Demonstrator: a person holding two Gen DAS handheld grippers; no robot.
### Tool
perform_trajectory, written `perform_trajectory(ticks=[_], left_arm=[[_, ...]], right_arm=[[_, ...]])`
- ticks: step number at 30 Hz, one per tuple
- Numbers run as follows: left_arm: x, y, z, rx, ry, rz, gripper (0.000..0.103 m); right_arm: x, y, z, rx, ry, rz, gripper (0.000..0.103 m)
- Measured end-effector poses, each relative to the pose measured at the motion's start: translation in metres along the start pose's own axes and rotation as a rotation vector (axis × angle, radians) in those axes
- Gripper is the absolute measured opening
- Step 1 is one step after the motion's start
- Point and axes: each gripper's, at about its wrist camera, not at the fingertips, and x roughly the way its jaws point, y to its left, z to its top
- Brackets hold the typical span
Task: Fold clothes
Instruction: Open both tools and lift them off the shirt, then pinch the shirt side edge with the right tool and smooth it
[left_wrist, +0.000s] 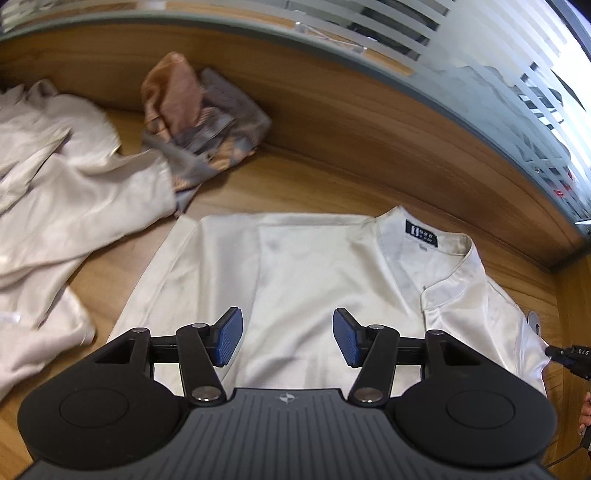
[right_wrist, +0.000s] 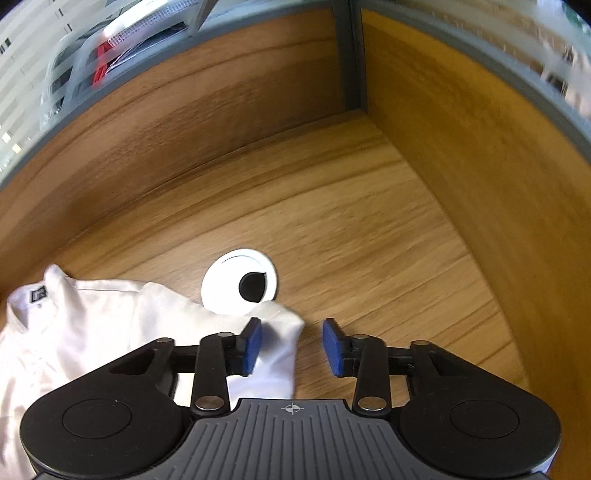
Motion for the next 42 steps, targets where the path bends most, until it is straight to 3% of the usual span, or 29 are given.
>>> perform_trajectory(ticks=[7,12,17,21,26,28,30,32,37,38,39,41,42], left_arm=[[-0.012,0.002,-0.013,-0.001,-0.009,0.019,0.06],[-0.014,-0.002,-0.019,0.037,-0.009,0.024,0.06],[-0.019,-0.005,-0.021,0.057,-0.017,0.019,0.06],[-0.021,-0.006,-0.024,0.058,-0.02,0.018,0.061],[-0.019,-0.005,-0.027,0.045,-0.008,0.021,0.061],[-0.02,-0.005,-0.028,0.041,-0.006,0.02,0.061],[-0.02,-0.006,-0.028,0.042,-0.005,0.019,0.061],[-0.02,-0.007,-0.028,0.041,-0.004,0.018,0.061],[-0.019,-0.008,-0.029,0.036,-0.001,0.013,0.061],[-0.019,-0.008,-0.029,0.036,0.001,0.013,0.061],[-0.019,-0.008,-0.029,0.037,0.003,0.013,0.061],[-0.019,-0.008,-0.029,0.038,0.005,0.013,0.061],[-0.019,-0.008,-0.03,0.039,0.005,0.013,0.061]], right_arm=[[-0.033,0.045,-0.021,-0.062,-0.082,0.112,0.003],[-0.029,0.099,-0.05,-0.21,-0.002,0.223,0.005],[-0.028,0.127,-0.065,-0.341,0.068,0.263,0.017],[-0.039,0.122,-0.057,-0.405,0.046,0.244,0.02],[-0.04,0.109,-0.043,-0.456,0.019,0.153,0.021],[-0.035,0.102,-0.036,-0.471,0.018,0.121,0.026],[-0.029,0.097,-0.031,-0.49,0.019,0.1,0.043],[-0.021,0.095,-0.028,-0.518,0.032,0.087,0.044],[0.001,0.084,-0.026,-0.552,0.105,0.103,0.043],[0.005,0.083,-0.026,-0.553,0.124,0.108,0.038],[0.008,0.081,-0.027,-0.554,0.142,0.117,0.022],[0.009,0.078,-0.029,-0.551,0.161,0.127,0.003],[0.006,0.077,-0.029,-0.542,0.151,0.124,0.003]])
